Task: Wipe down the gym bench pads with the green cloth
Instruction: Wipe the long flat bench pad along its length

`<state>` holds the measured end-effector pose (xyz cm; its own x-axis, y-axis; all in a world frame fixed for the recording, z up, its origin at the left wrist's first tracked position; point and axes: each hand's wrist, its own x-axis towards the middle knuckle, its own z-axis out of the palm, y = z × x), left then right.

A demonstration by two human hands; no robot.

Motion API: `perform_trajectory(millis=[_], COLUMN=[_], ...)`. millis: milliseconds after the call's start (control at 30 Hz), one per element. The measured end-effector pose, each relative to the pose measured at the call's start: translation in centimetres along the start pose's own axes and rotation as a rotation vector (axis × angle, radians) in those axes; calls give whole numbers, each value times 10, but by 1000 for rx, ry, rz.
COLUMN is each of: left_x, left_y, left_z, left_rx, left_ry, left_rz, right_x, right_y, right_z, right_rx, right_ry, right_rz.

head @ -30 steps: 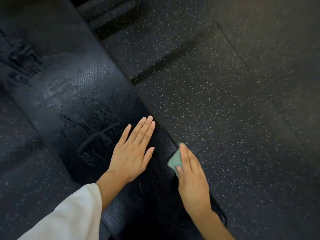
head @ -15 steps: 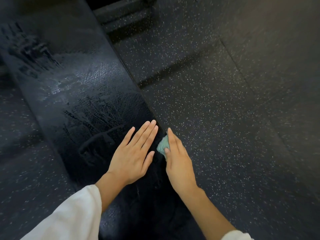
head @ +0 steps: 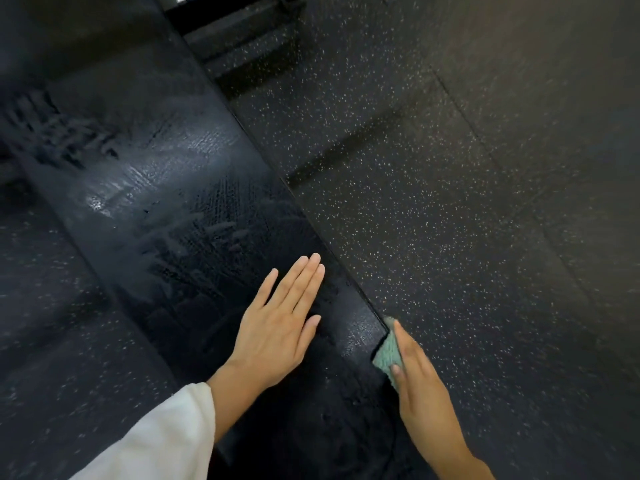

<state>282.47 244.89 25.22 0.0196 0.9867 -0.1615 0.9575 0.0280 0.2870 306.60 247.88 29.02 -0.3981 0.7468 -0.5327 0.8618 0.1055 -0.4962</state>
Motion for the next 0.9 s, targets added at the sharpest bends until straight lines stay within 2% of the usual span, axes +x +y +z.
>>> perform_trajectory(millis=[167, 333, 633, 733, 900], left_x=[7, 25, 32, 33, 33], left_y=[-37, -93, -118, -118, -119], left_z=[-14, -33, -39, -39, -40], left_rx=[18, 62, 72, 51, 48], left_ry=[19, 55, 54, 60, 51], left_rz=[-51, -160, -91, -88, -91], right_x=[17, 54, 152, 150, 102], right_y=[-18, -53, -131, -132, -94], right_z=[7, 9, 7, 6, 4], right_rx=[-22, -31, -4, 15, 17], right_ry=[52, 93, 87, 83, 90], right_rz=[24, -44, -149, -144, -161])
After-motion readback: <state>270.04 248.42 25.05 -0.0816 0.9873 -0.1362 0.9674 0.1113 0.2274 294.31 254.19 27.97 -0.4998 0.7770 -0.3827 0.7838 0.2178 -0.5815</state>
